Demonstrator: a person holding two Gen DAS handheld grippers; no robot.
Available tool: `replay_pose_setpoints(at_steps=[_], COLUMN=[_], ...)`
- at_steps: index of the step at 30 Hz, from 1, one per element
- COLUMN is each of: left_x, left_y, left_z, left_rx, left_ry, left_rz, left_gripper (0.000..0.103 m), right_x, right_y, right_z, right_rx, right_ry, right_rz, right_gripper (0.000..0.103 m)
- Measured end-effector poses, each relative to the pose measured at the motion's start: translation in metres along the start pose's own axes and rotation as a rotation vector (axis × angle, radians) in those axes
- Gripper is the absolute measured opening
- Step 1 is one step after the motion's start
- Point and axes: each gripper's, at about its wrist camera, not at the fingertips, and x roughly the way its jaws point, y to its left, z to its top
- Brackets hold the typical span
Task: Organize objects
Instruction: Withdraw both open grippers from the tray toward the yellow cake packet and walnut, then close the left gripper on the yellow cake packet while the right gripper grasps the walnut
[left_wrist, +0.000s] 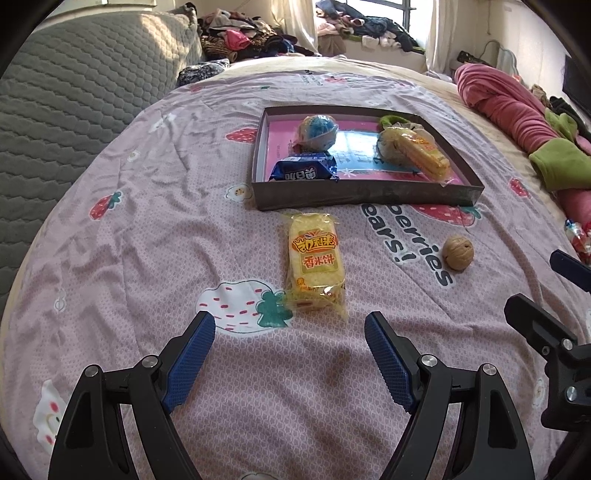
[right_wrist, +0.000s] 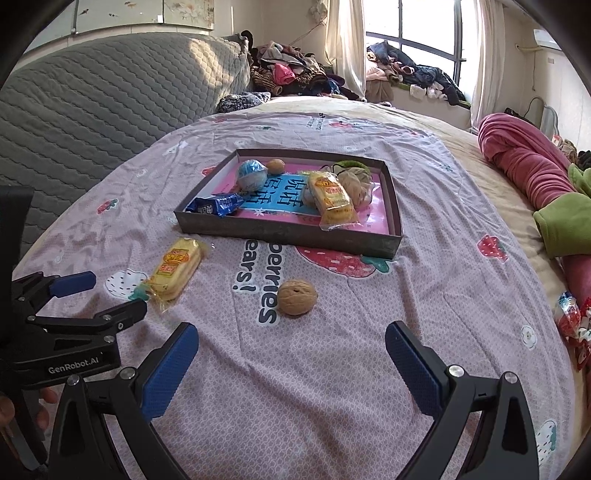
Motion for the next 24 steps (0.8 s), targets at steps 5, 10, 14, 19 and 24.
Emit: replay_pose_setpoints(at_steps=[5,10,14,19,24], left_x=[0.010,0.026,0.039,0.054,0.063], left_y=[0.002,0.003,0.002,0.002,0.002], left_z=[0.005,0.012,0.018,0.023,0.029], left_rx=[-0.009,-0.028,-0.040,-0.059,-0.055], left_ry=[0.008,0.014,0.021,0.031,0.035], left_rz=[-0.005,-0.009,-0.008,-0.018,-0.017], left_gripper=[0.084,0.084,0.084,0.084,0.084], right_x=[0.011,0.028,0.042,0.055,0.068], right_y=[-0.001,-0.004,-0.003,-0.003,-0.004], right_z=[0.001,0.004,0.006,0.010,0.012], right_rx=[0.006,0.015,0.010,0.008,0.003], right_ry=[0.005,0.016,0.027,0.031,0.041], right_rz=[-0.013,-0.023,-0.032,-0.031,-0.047], right_gripper=[0.102,0.102,0.102,0.102,0.102])
